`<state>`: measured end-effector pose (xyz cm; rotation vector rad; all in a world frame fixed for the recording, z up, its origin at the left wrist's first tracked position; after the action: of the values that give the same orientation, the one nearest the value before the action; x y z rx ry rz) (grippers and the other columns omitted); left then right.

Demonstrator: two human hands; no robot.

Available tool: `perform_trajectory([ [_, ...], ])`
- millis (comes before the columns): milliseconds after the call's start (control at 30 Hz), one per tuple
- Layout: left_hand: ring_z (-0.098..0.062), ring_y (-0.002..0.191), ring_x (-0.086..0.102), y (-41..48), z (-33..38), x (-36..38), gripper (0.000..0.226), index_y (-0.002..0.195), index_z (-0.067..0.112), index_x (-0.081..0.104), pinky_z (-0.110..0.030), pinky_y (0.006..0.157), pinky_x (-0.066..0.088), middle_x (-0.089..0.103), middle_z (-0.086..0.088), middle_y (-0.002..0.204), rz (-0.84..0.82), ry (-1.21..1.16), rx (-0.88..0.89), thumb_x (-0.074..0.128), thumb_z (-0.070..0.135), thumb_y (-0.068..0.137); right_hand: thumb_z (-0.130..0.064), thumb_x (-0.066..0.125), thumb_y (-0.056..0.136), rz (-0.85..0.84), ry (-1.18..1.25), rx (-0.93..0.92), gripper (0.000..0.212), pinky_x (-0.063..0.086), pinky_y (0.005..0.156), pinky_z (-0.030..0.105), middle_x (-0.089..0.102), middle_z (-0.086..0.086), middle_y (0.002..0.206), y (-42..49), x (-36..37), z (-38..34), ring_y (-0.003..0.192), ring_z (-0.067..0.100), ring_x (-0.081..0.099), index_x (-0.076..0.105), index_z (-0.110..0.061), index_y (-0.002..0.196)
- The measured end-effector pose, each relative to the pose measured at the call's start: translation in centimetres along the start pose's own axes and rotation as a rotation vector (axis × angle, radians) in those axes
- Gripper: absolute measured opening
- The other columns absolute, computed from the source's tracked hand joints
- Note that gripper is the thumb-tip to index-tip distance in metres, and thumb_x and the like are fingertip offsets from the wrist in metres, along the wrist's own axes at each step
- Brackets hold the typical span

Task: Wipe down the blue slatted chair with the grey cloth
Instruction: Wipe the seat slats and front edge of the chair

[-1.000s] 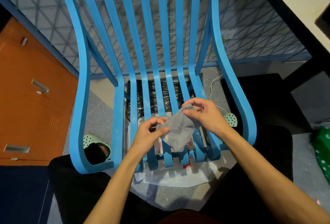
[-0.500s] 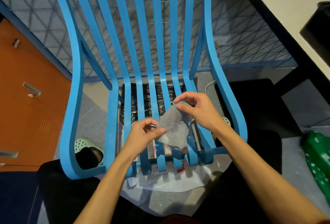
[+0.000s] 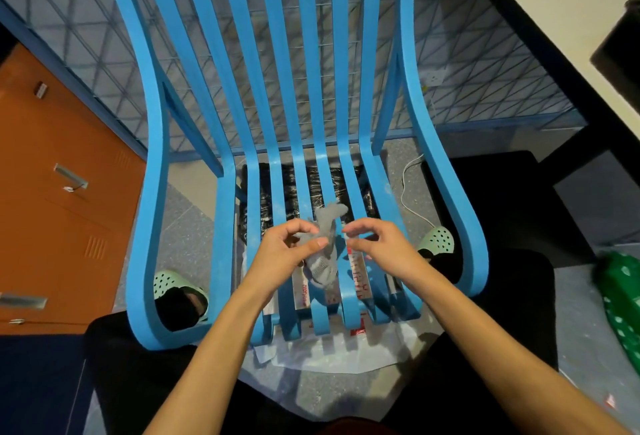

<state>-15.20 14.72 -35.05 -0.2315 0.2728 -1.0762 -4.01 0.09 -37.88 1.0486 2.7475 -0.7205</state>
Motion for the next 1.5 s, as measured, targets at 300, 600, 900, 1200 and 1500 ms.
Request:
perform_trajectory([
  [300, -0.008, 0.073, 0.063, -0.4, -0.5, -0.7, 0.016, 0.078, 0.019, 0.064, -0.026, 0.060, 0.054, 0.067, 0.002, 0.086, 0.127, -0.285, -0.063, 0.068, 0.007, 0.087, -0.028, 0.064, 0.093, -0.123, 0.478, 0.359, 0.033, 0.042, 0.055, 0.021, 0.070, 0.009, 0.087, -1.4, 2.7, 3.7, 0.067, 0.013, 0.059, 0.068, 0.002, 0.106],
  [600, -0.017, 0.085, 0.064, -0.6, -2.0, -0.8, 0.007, 0.086, 0.014, 0.061, -0.035, 0.075, 0.053, 0.068, -0.004, 0.094, 0.129, -0.375, -0.106, 0.068, 0.011, 0.085, -0.021, 0.065, 0.091, -0.035, 0.431, 0.226, 0.010, 0.041, 0.063, 0.021, 0.074, 0.001, 0.093, -0.1, 1.9, 1.9, 0.082, 0.012, 0.061, 0.072, -0.014, 0.095],
  [900, 0.007, 0.100, 0.059, -0.1, 0.6, -3.3, 0.021, 0.109, 0.030, 0.067, -0.014, 0.082, 0.047, 0.065, 0.020, 0.107, 0.285, 0.230, 0.085, 0.066, 0.019, 0.091, -0.011, 0.058, 0.095, -0.128, 0.240, -0.185, 0.005, 0.050, 0.078, 0.020, 0.062, 0.009, 0.087, 0.1, -0.6, -5.5, 0.081, 0.019, 0.061, 0.062, -0.008, 0.095],
  [1200, -0.018, 0.092, 0.063, 3.5, 5.1, 3.5, 0.019, 0.089, 0.022, 0.070, -0.045, 0.092, 0.049, 0.070, -0.001, 0.092, -0.514, 0.599, 0.137, 0.060, 0.030, 0.075, -0.013, 0.065, 0.092, -0.440, -0.048, -0.244, 0.008, 0.054, 0.086, 0.033, 0.070, 0.019, 0.096, 0.1, 0.3, -7.7, 0.087, 0.035, 0.066, 0.066, -0.007, 0.098],
  [1500, -0.016, 0.058, 0.036, 4.2, 6.2, -0.4, 0.018, 0.065, 0.002, 0.050, -0.023, 0.054, 0.028, 0.042, -0.007, 0.063, -0.423, 0.403, 0.056, 0.049, 0.012, 0.080, -0.023, 0.076, 0.083, -0.502, -0.327, 0.015, 0.024, 0.056, 0.071, 0.031, 0.074, 0.008, 0.091, 0.3, -0.4, -2.3, 0.079, 0.022, 0.071, 0.072, -0.002, 0.094],
])
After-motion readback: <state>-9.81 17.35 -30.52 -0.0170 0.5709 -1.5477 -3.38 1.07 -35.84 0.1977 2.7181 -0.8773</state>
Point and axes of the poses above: each hand's wrist, its own y-axis towards the middle knuckle, its own x-axis out of the palm, z = x × y, the point moved 8 cm from there along y, towards the middle knuckle
